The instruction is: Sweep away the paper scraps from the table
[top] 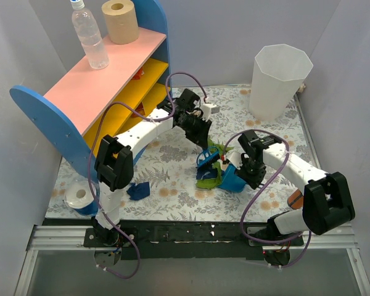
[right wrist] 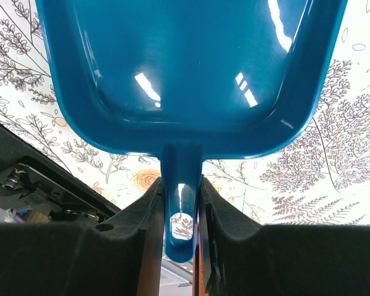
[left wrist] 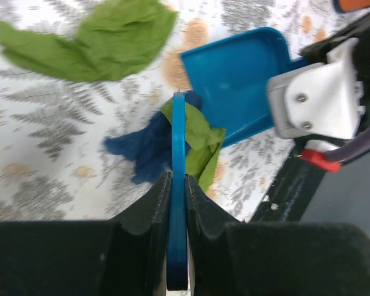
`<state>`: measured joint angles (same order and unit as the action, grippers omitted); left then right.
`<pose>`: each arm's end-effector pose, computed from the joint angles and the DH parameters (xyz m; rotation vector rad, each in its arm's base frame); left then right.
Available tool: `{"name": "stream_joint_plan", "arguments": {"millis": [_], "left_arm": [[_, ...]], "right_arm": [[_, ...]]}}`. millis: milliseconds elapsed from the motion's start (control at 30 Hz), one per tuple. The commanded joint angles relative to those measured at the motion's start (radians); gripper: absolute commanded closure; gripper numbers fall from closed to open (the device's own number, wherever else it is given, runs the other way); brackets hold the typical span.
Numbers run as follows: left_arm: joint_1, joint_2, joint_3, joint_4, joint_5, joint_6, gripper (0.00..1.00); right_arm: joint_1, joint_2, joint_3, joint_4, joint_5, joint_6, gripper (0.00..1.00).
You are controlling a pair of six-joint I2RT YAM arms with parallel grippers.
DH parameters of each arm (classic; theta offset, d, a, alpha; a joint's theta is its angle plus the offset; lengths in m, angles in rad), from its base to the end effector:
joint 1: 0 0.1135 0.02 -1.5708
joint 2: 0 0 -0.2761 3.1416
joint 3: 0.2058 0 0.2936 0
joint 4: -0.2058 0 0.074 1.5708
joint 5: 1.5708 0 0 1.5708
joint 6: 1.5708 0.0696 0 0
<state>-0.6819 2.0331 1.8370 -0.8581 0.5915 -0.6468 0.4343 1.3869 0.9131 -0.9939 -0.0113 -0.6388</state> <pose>0.3651 -0.3464 0.2489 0.2815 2.8670 -1.1566 0.2423 0.1132 0.1644 -1.5536 2.6105 0.0011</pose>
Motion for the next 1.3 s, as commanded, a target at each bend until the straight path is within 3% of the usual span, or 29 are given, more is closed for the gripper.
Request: {"name": "stream_joint_plan", "arguments": {"millis": [0,233,433,667,833,1000,1100,1133,1267], "left_arm": [[0.047,-0.147,0.015,-0.047,-0.097,0.079,1.0],[0.047,-0.269,-0.227,-0.006,-0.367,0.104,1.0],[0.047,-0.252,-0.332,0.037,-0.415,0.055,1.0],[0.002,-0.111,-0.24,0.059,-0.135,-0.007,1.0],[-0.045,0.048,-0.043,0.047,0.088,-0.014,1.0],[-0.068,0.064,0.022,0.044,0.087,-0.025,1.0],[-0.067,0.046,0.024,0.051,-0.069,-0.016,1.0],[-0.067,0.029,0.025,0.057,-0.188,-0.019,1.0],[-0.036,-0.004,0.068,0.067,-0.184,-0.001,1.0]], "right_arm": [[0.003,-0.034,0.0,-0.043,-0.019,-0.001,0.99],[0.003,-0.08,-0.046,-0.071,-0.013,-0.002,0.99],[0.004,-0.055,-0.037,-0.077,-0.03,0.002,0.99],[0.023,0.012,0.0,-0.032,-0.05,0.004,0.99],[0.024,0.041,0.03,-0.022,-0.047,0.007,0.99],[0.023,0.026,0.01,-0.005,-0.027,0.016,0.99],[0.021,-0.005,-0.008,0.009,-0.03,0.013,0.99],[0.021,-0.015,-0.014,0.017,-0.036,0.011,0.99],[0.015,-0.101,-0.048,0.063,-0.079,0.016,0.99]]}}
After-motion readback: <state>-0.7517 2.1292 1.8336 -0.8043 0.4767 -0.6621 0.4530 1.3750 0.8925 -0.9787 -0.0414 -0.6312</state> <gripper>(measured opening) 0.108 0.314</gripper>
